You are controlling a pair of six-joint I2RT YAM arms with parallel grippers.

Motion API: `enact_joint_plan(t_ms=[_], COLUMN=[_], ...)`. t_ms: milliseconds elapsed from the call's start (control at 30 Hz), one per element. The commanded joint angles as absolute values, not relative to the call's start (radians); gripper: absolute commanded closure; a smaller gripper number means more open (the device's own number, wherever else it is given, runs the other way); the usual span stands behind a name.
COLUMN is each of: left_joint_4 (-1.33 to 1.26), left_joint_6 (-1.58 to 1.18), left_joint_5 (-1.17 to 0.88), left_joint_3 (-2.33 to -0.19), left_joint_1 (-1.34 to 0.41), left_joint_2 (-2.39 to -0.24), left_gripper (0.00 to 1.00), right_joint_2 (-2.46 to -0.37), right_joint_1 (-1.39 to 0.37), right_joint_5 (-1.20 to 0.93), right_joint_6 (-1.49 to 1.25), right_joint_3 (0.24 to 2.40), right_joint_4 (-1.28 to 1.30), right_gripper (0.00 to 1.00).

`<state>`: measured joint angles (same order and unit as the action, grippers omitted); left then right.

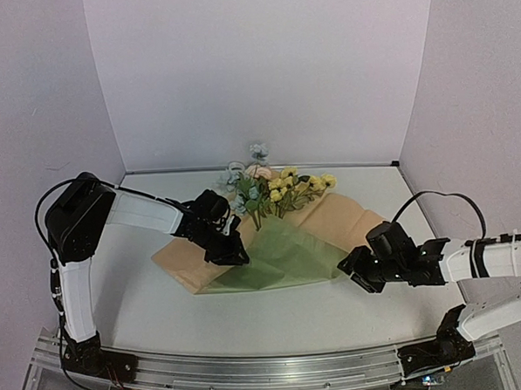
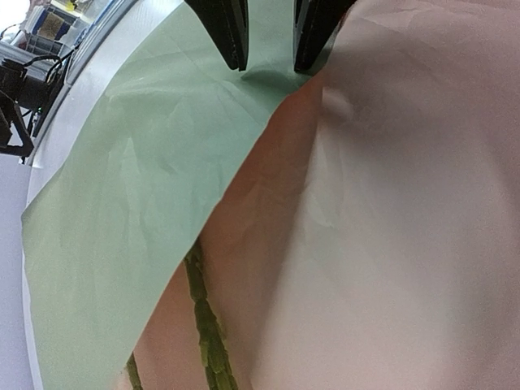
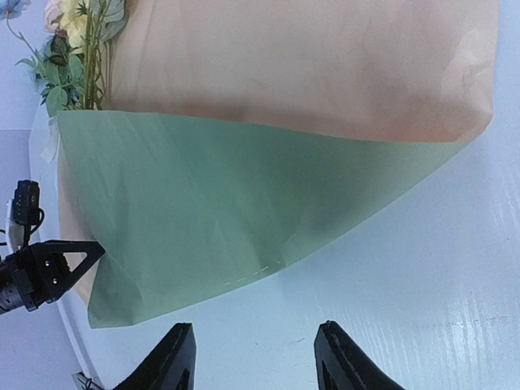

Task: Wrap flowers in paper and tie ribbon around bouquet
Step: Press the fold line at the center of the board.

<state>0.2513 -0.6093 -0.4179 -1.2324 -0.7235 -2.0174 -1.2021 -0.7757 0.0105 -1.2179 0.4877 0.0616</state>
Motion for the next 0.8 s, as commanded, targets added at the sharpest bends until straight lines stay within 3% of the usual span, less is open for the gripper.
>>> enact_joint_plan(t_ms=[0,167,533,767], left_joint_4=[0.269,0.27,0.291,0.298], left_joint_6=[-0.589,-0.587,-0.568,-0.564], left_joint_5=[-0.412,-0.406,-0.412,-0.415], left_joint_3=[-1.273,-1.274,-1.291,-1.301], left_joint_1=[-0.718,-0.717,-0.715,-0.708], left_joint_2=[-2.025,-2.021,-2.027,-2.034], left_gripper=[0.79,0.79,0.79,0.79], right_joint_2=[-1.191,-1.281,-1.337,-1.456], right_joint_1=[-0.775,-0.771,-0.738,-0.703], right_joint_5=[0.038,0.049,0.112,0.154], right_joint_6=[-1.21,-1.199,-1.267,-1.325], right_joint_3=[0.525,0.559,0.398,0.369], right_joint_4=[0.046,0.044,-0.133,-0.251], right_gripper=[0.5,0.55,0.44,0.53])
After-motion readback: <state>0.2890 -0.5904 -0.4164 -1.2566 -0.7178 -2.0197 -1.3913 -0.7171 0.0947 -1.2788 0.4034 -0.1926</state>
